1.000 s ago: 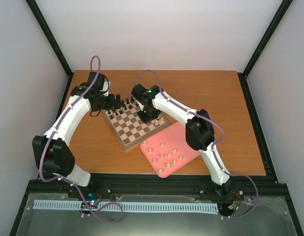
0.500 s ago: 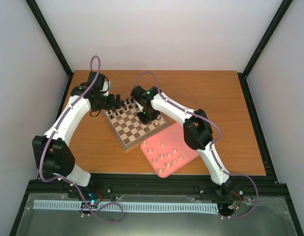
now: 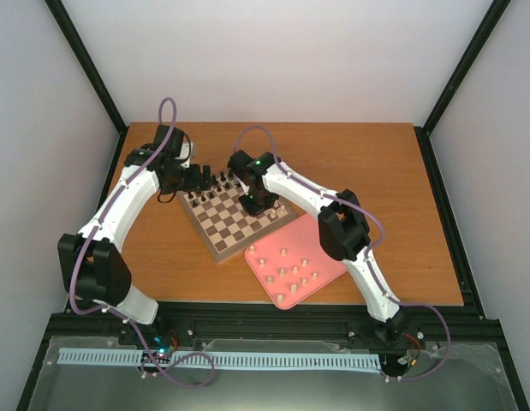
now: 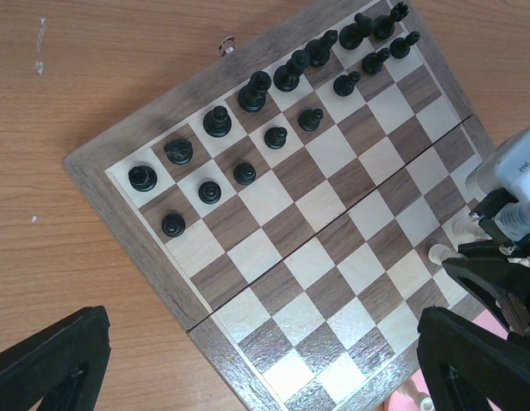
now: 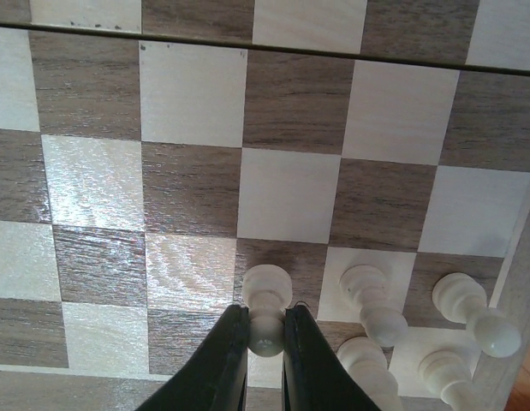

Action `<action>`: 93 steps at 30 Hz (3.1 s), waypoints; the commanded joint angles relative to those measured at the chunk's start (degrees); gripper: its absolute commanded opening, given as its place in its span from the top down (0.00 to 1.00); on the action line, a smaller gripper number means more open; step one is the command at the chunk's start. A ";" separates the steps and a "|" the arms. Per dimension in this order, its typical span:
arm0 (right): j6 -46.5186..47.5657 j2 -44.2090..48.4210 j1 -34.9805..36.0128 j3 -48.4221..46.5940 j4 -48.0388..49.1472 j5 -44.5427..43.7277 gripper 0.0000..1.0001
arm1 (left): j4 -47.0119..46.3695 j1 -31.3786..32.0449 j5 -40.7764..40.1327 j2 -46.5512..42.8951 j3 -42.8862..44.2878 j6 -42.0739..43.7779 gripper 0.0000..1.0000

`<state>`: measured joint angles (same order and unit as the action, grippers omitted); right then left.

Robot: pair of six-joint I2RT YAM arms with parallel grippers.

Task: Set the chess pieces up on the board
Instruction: Place the chess piece on the chessboard, then pick up the chess piece from the storage box.

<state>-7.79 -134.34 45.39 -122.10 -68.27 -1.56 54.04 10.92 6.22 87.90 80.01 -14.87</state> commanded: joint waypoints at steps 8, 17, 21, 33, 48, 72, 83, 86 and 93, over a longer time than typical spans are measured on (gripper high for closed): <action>-0.03 -2.26 -0.03 -1.08 -0.04 -0.98 0.82 | 0.12 -0.37 0.13 0.26 1.71 0.30 0.00; 0.89 0.00 -0.03 0.11 0.80 0.87 0.67 | 0.11 -0.37 0.34 0.37 1.86 0.24 0.00; 1.79 2.55 0.01 0.94 1.19 3.09 0.58 | 0.30 -0.37 0.14 0.43 2.08 0.29 0.00; 1.87 14.57 0.40 3.01 -3.36 2.83 0.43 | 0.38 -0.37 0.03 0.12 2.21 0.28 0.00; -4.45 29.83 0.05 37.52 6.99 5.14 0.45 | 0.78 -0.37 0.71 0.87 2.97 0.02 0.00; -4.15 24.90 0.14 46.63 14.38 9.27 0.54 | 0.41 -0.37 1.07 0.74 2.04 -0.07 0.00; -3.72 23.17 0.14 44.81 14.13 8.78 0.69 | 0.38 -0.37 1.16 0.92 2.28 0.00 0.00; -3.55 22.95 0.14 44.71 14.13 8.66 0.77 | 0.30 -0.37 1.16 0.82 2.15 -0.12 0.00; -3.53 23.45 0.14 43.31 12.43 7.62 0.94 | 0.37 -0.37 0.94 0.57 1.92 -0.05 0.00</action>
<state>-11.51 -111.02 45.41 -76.69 -54.57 7.38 54.06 10.92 6.90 88.55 80.42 -14.90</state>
